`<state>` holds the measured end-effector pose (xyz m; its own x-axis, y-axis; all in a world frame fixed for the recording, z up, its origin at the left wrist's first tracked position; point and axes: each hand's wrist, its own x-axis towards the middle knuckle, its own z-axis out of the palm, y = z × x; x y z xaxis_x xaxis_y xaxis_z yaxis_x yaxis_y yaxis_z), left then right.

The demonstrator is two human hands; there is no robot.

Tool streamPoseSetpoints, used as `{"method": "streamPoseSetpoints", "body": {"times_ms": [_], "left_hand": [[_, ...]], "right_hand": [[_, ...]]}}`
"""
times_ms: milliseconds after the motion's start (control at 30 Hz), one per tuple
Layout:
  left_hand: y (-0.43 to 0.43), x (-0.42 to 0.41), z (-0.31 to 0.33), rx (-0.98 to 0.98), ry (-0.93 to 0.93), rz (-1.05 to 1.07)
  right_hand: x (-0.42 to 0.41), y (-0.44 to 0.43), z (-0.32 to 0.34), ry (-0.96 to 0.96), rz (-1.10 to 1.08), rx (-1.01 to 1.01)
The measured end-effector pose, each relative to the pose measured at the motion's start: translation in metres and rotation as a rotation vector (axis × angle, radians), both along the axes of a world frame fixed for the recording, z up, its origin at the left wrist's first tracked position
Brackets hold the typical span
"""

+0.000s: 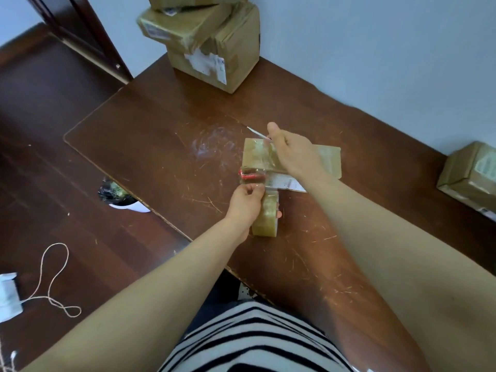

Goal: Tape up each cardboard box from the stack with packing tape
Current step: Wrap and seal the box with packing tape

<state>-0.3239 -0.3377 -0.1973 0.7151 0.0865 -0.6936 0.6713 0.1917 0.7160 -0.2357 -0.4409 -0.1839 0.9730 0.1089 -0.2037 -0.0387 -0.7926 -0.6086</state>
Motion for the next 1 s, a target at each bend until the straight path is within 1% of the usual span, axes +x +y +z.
{"method": "streamPoseSetpoints", "body": {"times_ms": [33,133,200,233,267,300,400,533,633,800,1000], "left_hand": [[-0.001,0.001,0.002,0.000,-0.009,0.002],[-0.003,0.004,0.006,0.000,-0.027,0.003],[-0.004,0.005,0.009,-0.001,-0.025,0.007],[-0.005,0.005,0.009,0.002,-0.020,0.010],[-0.005,0.005,0.010,0.005,-0.016,0.015],[-0.006,0.004,0.011,0.003,-0.010,0.020],[-0.006,0.004,0.011,0.002,0.007,0.023],[-0.004,0.004,0.012,0.030,0.009,0.033],[-0.003,0.002,0.012,0.080,0.004,0.027],[-0.004,-0.001,0.012,0.097,-0.001,0.044],[-0.007,0.001,0.016,0.140,-0.039,0.035]], "right_hand": [[0.002,-0.004,0.003,0.001,0.020,0.071],[-0.002,-0.019,0.019,-0.025,0.093,0.148],[-0.009,-0.031,0.032,0.039,0.129,0.207],[-0.013,-0.037,0.039,0.062,0.166,0.203],[-0.018,-0.043,0.046,0.063,0.206,0.143],[-0.021,-0.047,0.052,0.051,0.240,0.032],[-0.031,-0.053,0.062,-0.013,0.312,-0.366],[-0.040,-0.046,0.055,-0.084,0.434,-0.674],[-0.039,-0.040,0.054,-0.087,0.505,-0.772],[-0.041,-0.029,0.049,-0.106,0.517,-0.891],[-0.047,-0.011,0.057,0.003,0.605,-0.989]]}}
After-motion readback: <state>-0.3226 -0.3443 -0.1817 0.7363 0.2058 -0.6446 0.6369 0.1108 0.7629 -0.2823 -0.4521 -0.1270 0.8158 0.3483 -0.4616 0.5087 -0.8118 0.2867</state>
